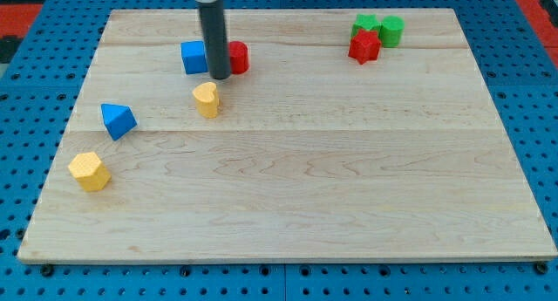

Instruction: Push red circle into green star

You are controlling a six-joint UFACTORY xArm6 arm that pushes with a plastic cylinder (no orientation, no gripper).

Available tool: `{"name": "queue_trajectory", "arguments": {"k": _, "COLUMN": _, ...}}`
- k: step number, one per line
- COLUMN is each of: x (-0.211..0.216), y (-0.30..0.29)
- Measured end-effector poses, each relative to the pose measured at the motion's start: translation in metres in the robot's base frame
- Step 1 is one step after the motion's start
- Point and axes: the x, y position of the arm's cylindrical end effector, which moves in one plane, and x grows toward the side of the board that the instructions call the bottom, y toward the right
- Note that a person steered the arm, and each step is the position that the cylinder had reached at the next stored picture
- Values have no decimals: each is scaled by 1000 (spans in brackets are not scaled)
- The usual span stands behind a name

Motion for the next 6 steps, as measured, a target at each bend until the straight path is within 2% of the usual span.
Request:
{"name": "queue_trajectory", "arguments": {"k": 1, "x": -6, "y": 0}}
{"name": "queue_trajectory", "arguments": {"k": 2, "x": -33, "y": 59}}
{"name": "queue_trajectory", "arguments": {"k": 3, "x": -42, "y": 92}}
{"name": "queue_trajectory", "arguments": {"k": 4, "x": -48, "y": 29}}
{"name": "queue_trajectory", "arguments": {"k": 5, "x": -81, "y": 90}}
{"name": "queue_trajectory", "arguments": {"k": 6, "x": -81, "y": 149}}
